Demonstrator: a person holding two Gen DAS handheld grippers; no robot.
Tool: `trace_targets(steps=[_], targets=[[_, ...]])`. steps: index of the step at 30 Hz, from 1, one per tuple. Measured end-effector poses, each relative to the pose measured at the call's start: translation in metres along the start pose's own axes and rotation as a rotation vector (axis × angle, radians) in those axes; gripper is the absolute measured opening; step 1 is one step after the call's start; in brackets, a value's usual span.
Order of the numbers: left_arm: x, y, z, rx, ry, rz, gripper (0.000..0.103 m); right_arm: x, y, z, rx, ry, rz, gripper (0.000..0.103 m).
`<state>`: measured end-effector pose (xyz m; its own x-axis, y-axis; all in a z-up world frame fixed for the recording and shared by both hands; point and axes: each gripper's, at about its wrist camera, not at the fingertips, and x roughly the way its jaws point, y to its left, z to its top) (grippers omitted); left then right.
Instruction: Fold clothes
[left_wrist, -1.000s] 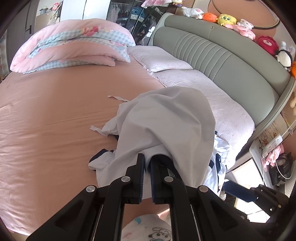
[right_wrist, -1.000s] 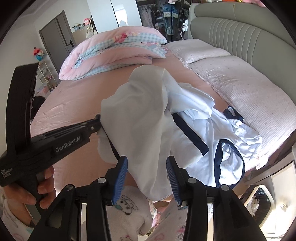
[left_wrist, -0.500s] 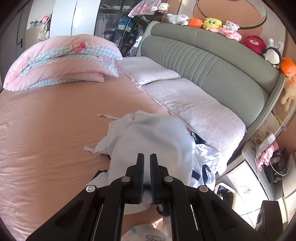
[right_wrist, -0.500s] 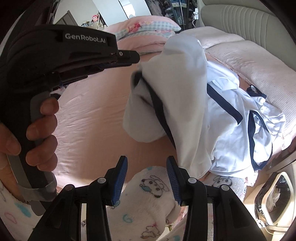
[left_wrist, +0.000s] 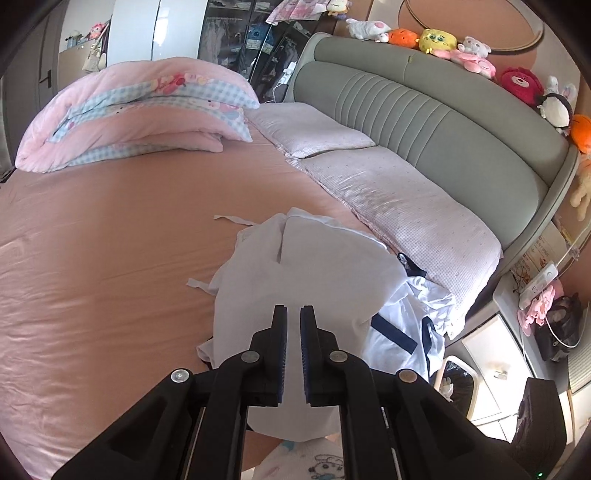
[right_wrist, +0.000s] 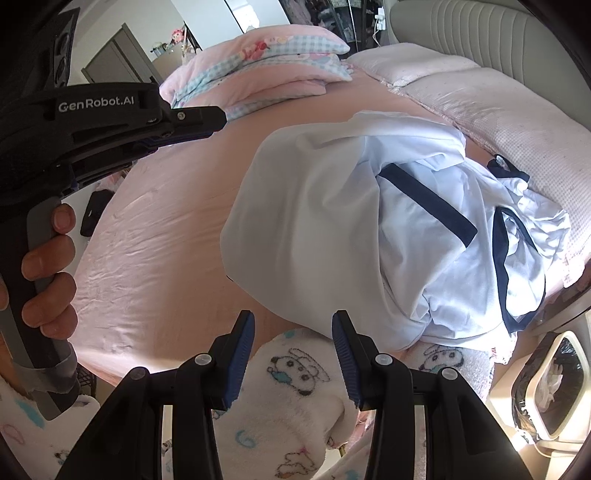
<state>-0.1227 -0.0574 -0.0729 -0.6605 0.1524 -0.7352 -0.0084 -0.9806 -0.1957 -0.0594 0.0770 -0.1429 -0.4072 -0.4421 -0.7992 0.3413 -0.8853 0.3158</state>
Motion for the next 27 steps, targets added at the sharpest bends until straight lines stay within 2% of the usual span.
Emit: trace_targets(steps=[1,2,3,5,8,10,14,20,27], targets=[[0.001,0.003,-0.002,-0.005,0.008,0.008,0.012,0.001,0.001,0.000,-0.005,0.001,-0.004,0.043],[0.003,0.005,-0.003,-0.009,0.017,0.012,0.024,0.001,0.003,0.000,-0.010,0.002,-0.007,0.043],[0.003,0.008,-0.005,-0.015,0.022,0.019,0.057,0.002,0.005,0.000,-0.015,0.003,-0.010,0.043],[0.003,0.012,-0.009,-0.033,0.014,0.031,0.101,0.005,0.009,-0.001,-0.027,0.011,-0.011,0.043],[-0.005,0.019,-0.013,-0.065,-0.025,0.010,0.102,0.013,0.015,-0.001,-0.043,0.032,-0.023,0.043],[-0.006,0.022,-0.014,-0.066,-0.023,0.011,0.102,0.017,0.017,-0.001,-0.045,0.043,-0.020,0.043],[-0.003,0.028,-0.018,-0.040,-0.015,0.066,0.102,0.026,0.024,0.000,-0.060,0.061,-0.047,0.043],[0.002,0.049,-0.027,-0.067,0.007,0.061,0.102,0.041,0.028,0.004,-0.056,0.088,-0.074,0.043],[0.010,0.073,-0.035,-0.072,0.034,0.072,0.102,0.067,0.035,0.012,-0.118,0.113,-0.197,0.043]])
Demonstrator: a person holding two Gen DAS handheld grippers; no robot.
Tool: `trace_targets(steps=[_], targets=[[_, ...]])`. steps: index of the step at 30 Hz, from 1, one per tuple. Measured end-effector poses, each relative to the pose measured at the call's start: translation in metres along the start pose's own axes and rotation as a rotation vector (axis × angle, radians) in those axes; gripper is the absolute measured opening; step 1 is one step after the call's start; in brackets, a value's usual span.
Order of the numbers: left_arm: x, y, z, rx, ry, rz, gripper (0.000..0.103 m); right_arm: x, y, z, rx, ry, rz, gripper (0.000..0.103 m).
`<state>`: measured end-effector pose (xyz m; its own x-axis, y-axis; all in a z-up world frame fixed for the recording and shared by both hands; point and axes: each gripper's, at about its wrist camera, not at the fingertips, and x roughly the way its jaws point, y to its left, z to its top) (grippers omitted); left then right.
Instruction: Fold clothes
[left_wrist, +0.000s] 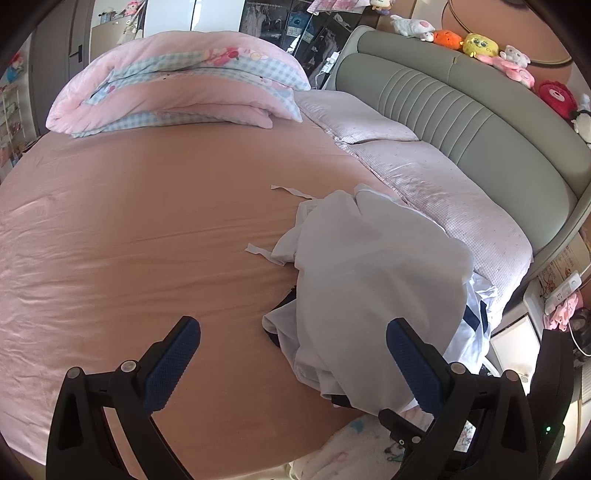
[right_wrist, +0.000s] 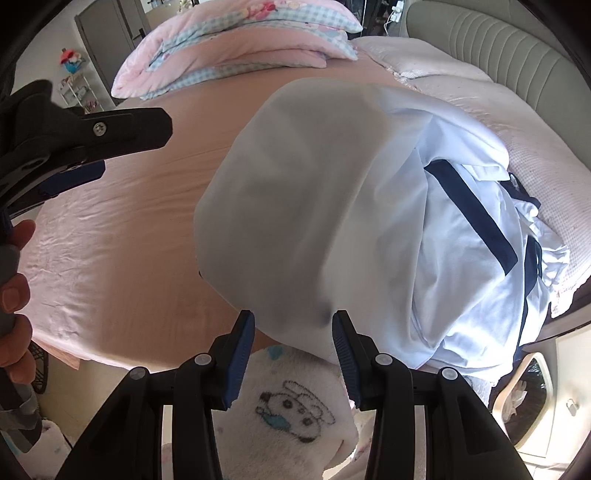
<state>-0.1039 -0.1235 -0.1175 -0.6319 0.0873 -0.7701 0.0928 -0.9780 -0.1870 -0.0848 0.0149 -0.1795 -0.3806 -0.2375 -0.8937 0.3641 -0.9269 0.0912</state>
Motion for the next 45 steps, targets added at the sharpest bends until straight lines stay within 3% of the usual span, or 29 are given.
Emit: trace_targets(steps=[8,14,17,19,22,31,40,45], targets=[[0.010,0.007,-0.006,0.100,0.009,0.080,0.102,0.019,0.003,0.009,-0.036,0.003,-0.045,0.043],[0.018,0.006,-0.007,0.112,0.021,0.077,0.102,0.027,0.000,0.013,-0.029,0.015,-0.038,0.042],[0.020,0.006,-0.007,0.120,0.023,0.076,0.102,0.026,-0.002,0.013,-0.027,-0.002,-0.030,0.029],[0.020,0.007,-0.007,0.128,0.022,0.081,0.102,0.024,-0.003,0.013,-0.034,-0.019,-0.037,0.014],[0.021,0.010,-0.012,0.141,0.023,0.081,0.102,0.019,-0.004,0.014,-0.044,-0.050,-0.045,0.009],[0.031,0.012,-0.040,0.186,0.074,0.058,0.102,-0.004,-0.027,0.032,0.029,-0.121,0.020,0.008],[0.042,-0.018,-0.040,0.201,0.092,-0.001,0.102,-0.029,-0.037,0.040,0.018,-0.186,0.023,0.008],[0.055,-0.029,-0.035,0.156,0.110,-0.015,0.102,-0.027,-0.047,0.052,0.014,-0.191,0.030,0.008]])
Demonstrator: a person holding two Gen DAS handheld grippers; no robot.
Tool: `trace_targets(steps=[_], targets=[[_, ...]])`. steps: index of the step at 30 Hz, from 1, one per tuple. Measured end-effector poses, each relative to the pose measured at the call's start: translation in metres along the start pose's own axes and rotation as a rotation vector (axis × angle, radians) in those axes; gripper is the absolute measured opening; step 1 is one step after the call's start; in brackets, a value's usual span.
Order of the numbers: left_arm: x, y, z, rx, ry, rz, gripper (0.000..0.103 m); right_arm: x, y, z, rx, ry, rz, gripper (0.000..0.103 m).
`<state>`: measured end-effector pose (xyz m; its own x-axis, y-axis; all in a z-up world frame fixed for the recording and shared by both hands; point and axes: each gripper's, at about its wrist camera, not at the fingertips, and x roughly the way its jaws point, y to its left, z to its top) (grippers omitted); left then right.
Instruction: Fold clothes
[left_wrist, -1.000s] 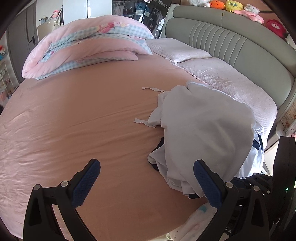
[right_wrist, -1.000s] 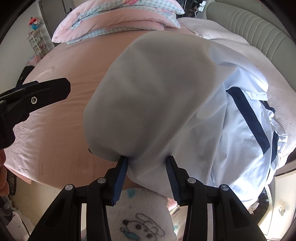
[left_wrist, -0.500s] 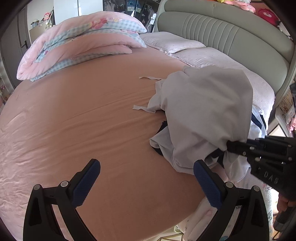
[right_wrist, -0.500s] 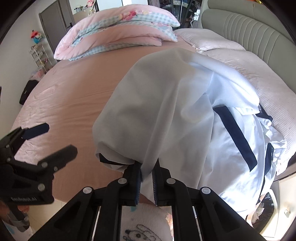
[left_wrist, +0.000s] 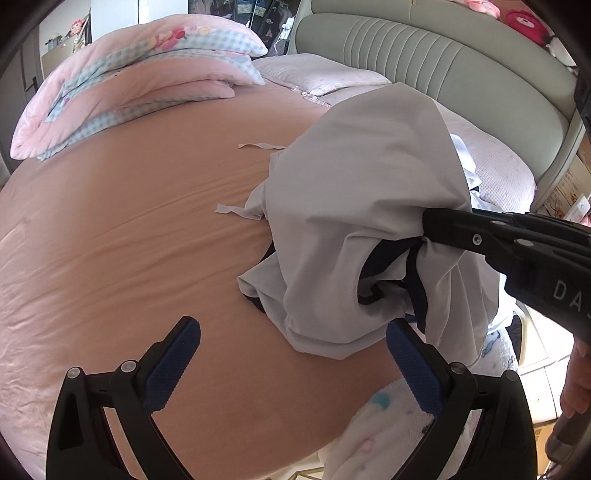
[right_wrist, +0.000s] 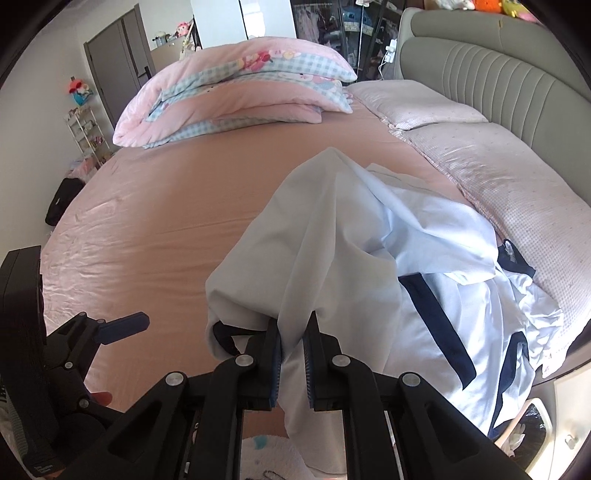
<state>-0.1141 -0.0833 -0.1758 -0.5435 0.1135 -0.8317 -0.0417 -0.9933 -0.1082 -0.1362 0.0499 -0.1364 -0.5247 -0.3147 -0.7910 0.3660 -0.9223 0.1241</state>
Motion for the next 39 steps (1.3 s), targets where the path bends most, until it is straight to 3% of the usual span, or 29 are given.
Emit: trace_targets(steps=[8,11,16,17,19,20,21,24,29,34,39], targets=[[0.024,0.013,0.016,-0.240,0.021,-0.084,0.102,0.002,-0.005,0.016,0.012,-0.027,0.011,0.008],[0.036,0.022,0.018,-0.321,0.031,-0.062,0.102,0.000,-0.010,0.019,0.015,-0.035,0.014,0.008],[0.046,0.020,0.014,-0.312,0.049,-0.005,0.102,-0.001,-0.015,0.022,0.013,-0.042,0.020,0.008],[0.046,0.019,0.012,-0.303,0.049,0.015,0.098,-0.001,-0.016,0.022,0.012,-0.044,0.020,0.008],[0.045,0.018,0.009,-0.289,0.046,0.042,0.076,-0.001,-0.017,0.023,0.015,-0.044,0.030,0.008],[0.045,0.017,0.009,-0.281,0.044,0.042,0.054,-0.001,-0.017,0.023,0.017,-0.042,0.037,0.008],[0.044,0.015,0.010,-0.271,0.043,0.029,0.040,0.000,-0.017,0.023,0.020,-0.038,0.051,0.008],[0.040,0.003,0.016,-0.212,0.032,0.019,0.018,0.002,-0.016,0.021,0.007,-0.031,0.058,0.008],[0.028,-0.010,0.029,-0.133,0.000,-0.007,0.006,-0.001,-0.015,0.016,-0.017,-0.030,0.023,0.011],[0.014,-0.013,0.042,-0.092,-0.024,-0.011,0.005,-0.018,-0.014,0.005,-0.040,-0.060,-0.047,0.048],[-0.001,-0.019,0.057,-0.045,-0.063,-0.019,0.005,-0.035,0.007,-0.015,-0.145,-0.082,-0.153,0.050]])
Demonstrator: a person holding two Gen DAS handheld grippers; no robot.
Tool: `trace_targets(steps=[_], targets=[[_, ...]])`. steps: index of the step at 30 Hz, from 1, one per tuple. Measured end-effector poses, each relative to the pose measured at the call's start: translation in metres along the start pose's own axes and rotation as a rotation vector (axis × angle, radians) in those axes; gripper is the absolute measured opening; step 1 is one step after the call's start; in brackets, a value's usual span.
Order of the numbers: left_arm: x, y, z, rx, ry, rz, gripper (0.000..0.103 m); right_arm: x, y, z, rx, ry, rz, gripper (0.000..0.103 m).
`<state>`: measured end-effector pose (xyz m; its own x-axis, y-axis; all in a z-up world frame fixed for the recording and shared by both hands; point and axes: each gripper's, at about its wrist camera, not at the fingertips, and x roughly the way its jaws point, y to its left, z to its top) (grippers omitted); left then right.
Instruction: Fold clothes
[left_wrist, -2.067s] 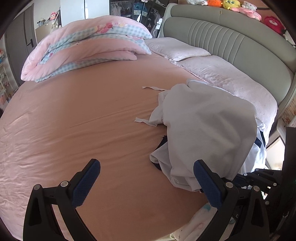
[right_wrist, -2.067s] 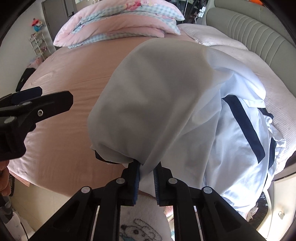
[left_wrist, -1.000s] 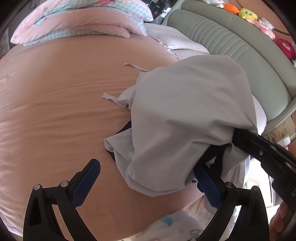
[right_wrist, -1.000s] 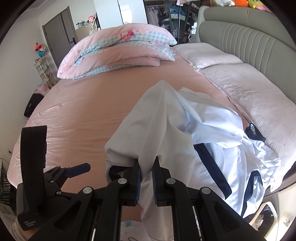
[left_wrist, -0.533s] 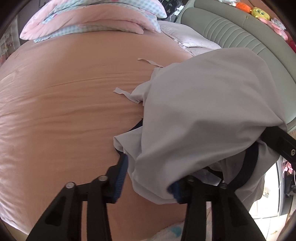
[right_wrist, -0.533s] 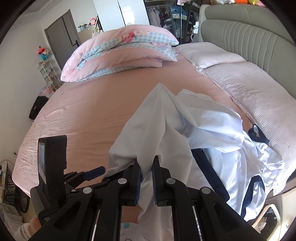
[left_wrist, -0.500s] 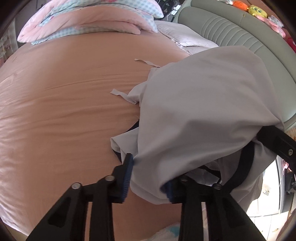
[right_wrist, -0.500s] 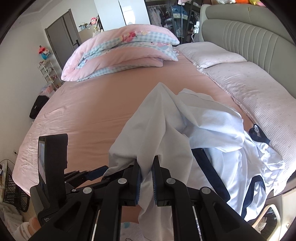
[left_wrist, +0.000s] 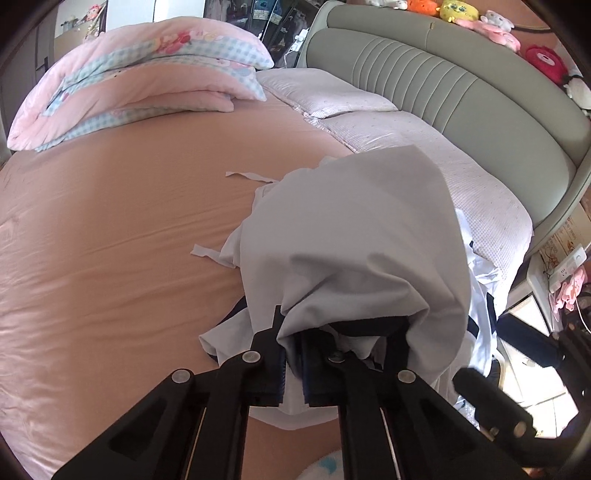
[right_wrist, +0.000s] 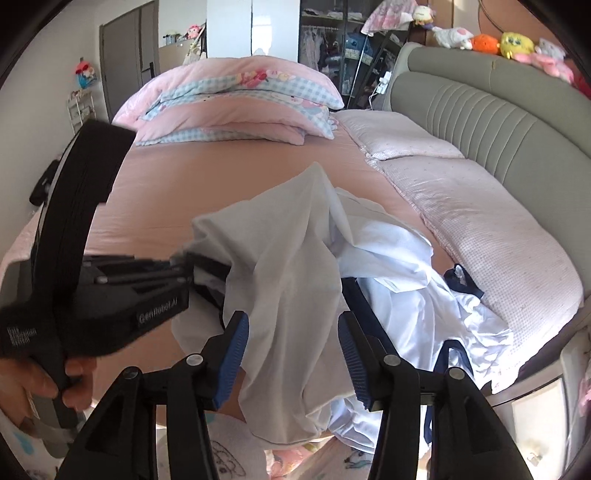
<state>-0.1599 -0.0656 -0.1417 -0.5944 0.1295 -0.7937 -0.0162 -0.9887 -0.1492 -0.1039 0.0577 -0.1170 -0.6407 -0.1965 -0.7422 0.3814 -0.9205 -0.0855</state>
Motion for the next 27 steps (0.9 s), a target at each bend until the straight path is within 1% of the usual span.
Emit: trace_targets(steps=[2,3,9,12,20,24,27], targets=[[-0.006,-0.005,0.006,0.042,-0.017,0.010,0.005,-0.005,0.012,-0.008,-0.035,-0.008,-0.011,0.050],[-0.008,-0.006,0.009,0.058,-0.025,0.009,0.005,-0.006,0.015,-0.011,-0.035,-0.014,0.000,0.050],[-0.022,-0.002,0.021,0.037,-0.047,-0.081,0.005,0.005,0.034,-0.018,0.005,-0.001,0.037,0.050],[-0.027,-0.004,0.022,0.058,-0.058,-0.064,0.005,0.014,0.038,-0.015,0.004,0.011,0.003,0.050],[-0.029,-0.003,0.022,0.070,-0.057,-0.073,0.005,0.031,0.027,-0.010,0.048,0.035,-0.063,0.050],[-0.031,-0.005,0.022,0.099,-0.064,-0.087,0.005,0.034,0.024,-0.008,0.053,0.031,-0.049,0.050],[-0.034,-0.002,0.023,0.088,-0.072,-0.112,0.005,0.040,0.024,-0.006,0.067,0.034,-0.050,0.050]])
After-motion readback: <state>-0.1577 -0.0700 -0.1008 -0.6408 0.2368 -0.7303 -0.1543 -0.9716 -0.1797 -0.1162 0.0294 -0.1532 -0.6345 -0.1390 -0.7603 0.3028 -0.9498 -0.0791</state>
